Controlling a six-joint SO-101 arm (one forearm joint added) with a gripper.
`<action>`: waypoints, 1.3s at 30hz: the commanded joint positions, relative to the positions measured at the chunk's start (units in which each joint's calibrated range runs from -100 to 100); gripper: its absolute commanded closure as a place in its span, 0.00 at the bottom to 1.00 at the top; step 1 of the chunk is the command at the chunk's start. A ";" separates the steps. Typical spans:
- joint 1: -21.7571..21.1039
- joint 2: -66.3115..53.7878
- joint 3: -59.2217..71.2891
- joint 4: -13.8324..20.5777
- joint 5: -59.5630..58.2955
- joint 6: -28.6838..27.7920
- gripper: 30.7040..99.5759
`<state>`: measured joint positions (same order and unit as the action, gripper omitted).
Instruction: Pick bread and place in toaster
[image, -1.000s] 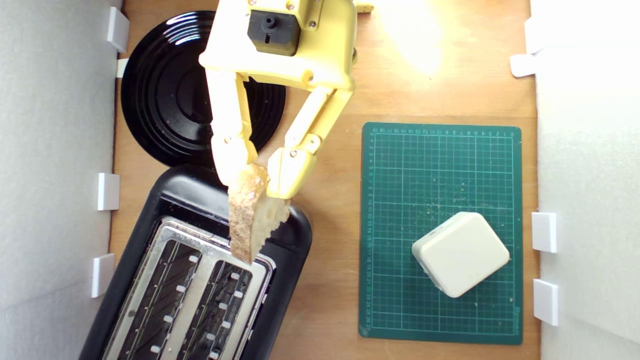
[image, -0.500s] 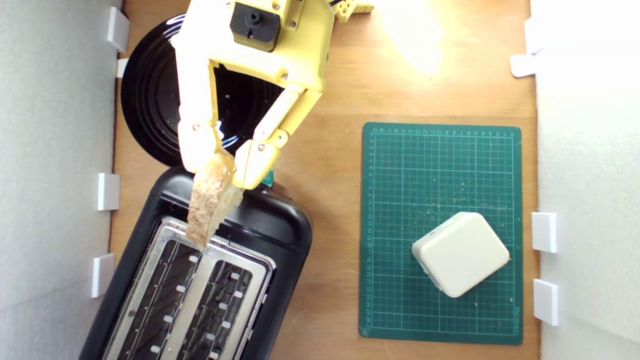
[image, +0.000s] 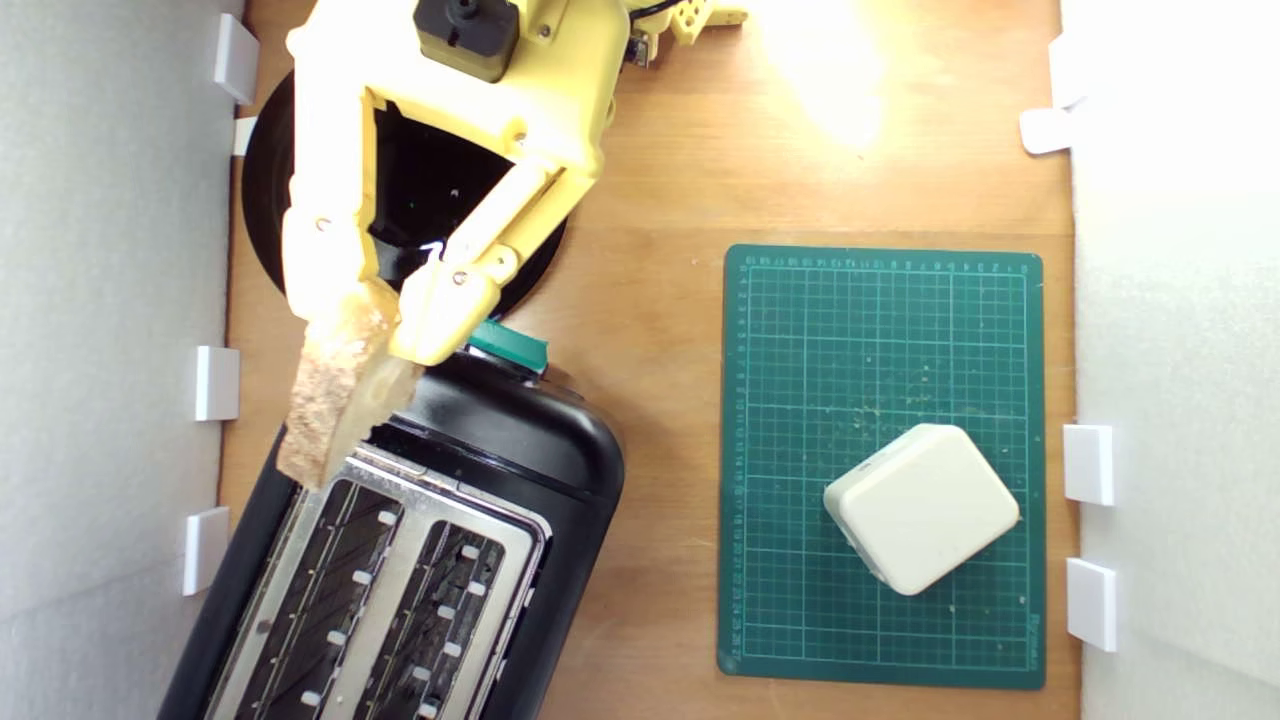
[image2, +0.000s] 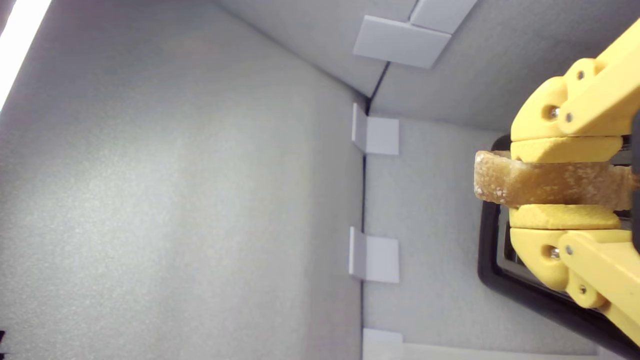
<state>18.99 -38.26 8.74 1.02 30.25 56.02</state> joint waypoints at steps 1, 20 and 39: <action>2.28 -1.34 -3.25 0.25 -4.40 -1.06 0.76; 2.52 6.48 -2.97 4.51 -16.43 -3.83 0.76; 2.52 12.89 -1.97 10.67 -24.45 -7.02 0.76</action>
<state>21.01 -25.24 8.65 11.24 9.07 49.08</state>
